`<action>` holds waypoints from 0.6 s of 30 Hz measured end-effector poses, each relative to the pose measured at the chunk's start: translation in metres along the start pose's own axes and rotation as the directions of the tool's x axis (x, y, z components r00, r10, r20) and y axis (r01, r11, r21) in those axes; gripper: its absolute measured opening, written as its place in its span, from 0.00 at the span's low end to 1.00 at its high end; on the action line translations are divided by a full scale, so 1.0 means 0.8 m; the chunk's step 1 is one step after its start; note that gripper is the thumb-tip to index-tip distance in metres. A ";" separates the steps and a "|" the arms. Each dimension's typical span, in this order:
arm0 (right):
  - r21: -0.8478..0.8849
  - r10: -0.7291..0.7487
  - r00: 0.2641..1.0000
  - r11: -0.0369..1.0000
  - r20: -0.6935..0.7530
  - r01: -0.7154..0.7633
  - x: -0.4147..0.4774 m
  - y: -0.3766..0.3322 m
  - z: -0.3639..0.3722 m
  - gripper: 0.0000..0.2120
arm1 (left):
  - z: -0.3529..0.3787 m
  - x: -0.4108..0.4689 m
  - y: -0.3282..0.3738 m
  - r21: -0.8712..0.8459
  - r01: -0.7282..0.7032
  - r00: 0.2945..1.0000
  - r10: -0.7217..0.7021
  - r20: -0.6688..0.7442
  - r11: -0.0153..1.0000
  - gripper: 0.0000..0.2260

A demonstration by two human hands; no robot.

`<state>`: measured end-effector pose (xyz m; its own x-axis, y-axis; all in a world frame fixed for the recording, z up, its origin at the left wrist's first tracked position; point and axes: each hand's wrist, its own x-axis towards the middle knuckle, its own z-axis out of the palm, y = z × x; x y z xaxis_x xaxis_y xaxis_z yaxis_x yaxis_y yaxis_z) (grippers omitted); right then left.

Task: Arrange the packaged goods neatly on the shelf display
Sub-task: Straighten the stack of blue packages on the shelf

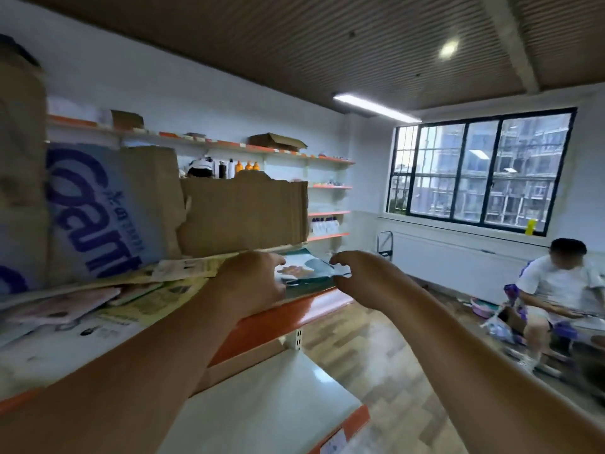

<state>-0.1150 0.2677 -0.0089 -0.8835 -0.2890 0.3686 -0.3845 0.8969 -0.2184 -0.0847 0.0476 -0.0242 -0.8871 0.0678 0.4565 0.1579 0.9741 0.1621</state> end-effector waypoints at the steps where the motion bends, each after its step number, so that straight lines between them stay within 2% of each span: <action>1: 0.013 -0.014 1.000 1.000 0.008 0.014 0.015 0.011 0.004 0.19 | 0.006 0.009 0.002 0.014 0.019 0.999 -0.019 0.027 1.000 0.24; 4: 0.050 -0.067 0.998 0.997 0.021 0.066 0.052 0.030 0.017 0.20 | 0.015 0.028 0.007 0.061 0.032 0.994 -0.038 0.102 0.998 0.16; 7: 0.152 -0.098 0.992 0.985 0.084 0.084 0.079 0.038 0.033 0.21 | 0.023 0.042 0.011 0.171 -0.010 0.997 -0.003 0.073 0.985 0.03; 9: 0.126 -0.159 0.981 0.981 0.111 0.145 0.090 0.037 0.041 0.24 | 0.027 0.046 0.010 0.185 -0.029 1.000 0.027 0.014 0.982 0.02; 11: 0.085 -0.231 0.967 0.971 0.110 0.223 0.097 0.038 0.045 0.26 | 0.030 0.049 0.008 0.160 -0.032 0.997 0.042 -0.060 0.987 0.03; 16: -0.223 -0.317 0.945 0.919 0.077 0.326 0.113 0.032 0.044 0.14 | 0.032 0.047 0.011 0.091 -0.113 0.985 0.123 -0.119 0.989 0.03; 18: -0.286 -0.340 0.936 0.891 0.094 0.353 0.117 0.026 0.042 0.11 | 0.030 0.045 0.016 0.076 -0.159 0.977 0.168 -0.132 0.984 0.02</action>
<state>-0.2148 0.2481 -0.0097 -0.7211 -0.6069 0.3342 -0.5774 0.7930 0.1941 -0.1250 0.0676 -0.0263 -0.7829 0.2010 0.5888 0.2633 0.9645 0.0209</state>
